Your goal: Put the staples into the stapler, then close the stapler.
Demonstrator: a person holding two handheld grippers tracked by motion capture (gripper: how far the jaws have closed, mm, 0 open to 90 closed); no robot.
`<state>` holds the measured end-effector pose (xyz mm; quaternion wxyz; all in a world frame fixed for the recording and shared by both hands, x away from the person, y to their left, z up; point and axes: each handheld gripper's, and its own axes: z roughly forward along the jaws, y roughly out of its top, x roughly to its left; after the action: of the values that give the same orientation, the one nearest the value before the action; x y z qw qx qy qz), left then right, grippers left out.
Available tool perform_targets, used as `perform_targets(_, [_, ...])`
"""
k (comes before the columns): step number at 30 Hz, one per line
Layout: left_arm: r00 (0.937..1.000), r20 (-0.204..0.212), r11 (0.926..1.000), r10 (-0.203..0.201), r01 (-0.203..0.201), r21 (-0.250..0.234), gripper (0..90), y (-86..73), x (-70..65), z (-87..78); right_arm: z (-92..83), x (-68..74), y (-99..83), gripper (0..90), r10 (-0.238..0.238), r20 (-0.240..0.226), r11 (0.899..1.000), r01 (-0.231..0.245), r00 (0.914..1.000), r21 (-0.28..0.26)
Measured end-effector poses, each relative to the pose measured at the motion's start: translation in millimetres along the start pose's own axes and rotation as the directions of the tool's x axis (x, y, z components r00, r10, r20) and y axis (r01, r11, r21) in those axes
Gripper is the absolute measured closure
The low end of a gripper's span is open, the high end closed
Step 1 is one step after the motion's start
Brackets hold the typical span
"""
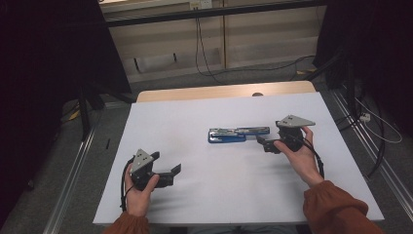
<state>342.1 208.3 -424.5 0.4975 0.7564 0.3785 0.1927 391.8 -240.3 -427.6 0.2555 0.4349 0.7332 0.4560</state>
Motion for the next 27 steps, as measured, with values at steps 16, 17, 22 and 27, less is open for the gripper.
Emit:
perform_targets(16, [1.0000,0.003,0.9998,-0.007,0.007,0.018,4.2,-2.3,0.4,3.4,-16.8,-12.5,-14.1,3.7,0.046,0.030,0.999,-0.046,0.9985,-0.013])
perform_targets(17, [1.0000,0.002,0.9998,-0.010,0.010,0.020,4.2,-2.7,0.6,4.2,-17.0,-12.8,-14.5,3.6,0.049,0.025,0.999,-0.048,0.9985,-0.015])
perform_targets(22, [0.9999,0.004,0.9997,-0.011,0.011,0.024,4.2,-0.7,0.0,2.5,-19.1,-11.8,-19.4,4.9,0.029,0.012,1.000,-0.029,0.9995,0.004])
perform_targets(27, [0.9996,0.023,0.9994,-0.015,0.014,0.031,4.7,0.7,-0.4,2.2,-19.0,-12.5,-22.9,16.8,0.039,0.002,0.999,-0.039,0.9992,0.017])
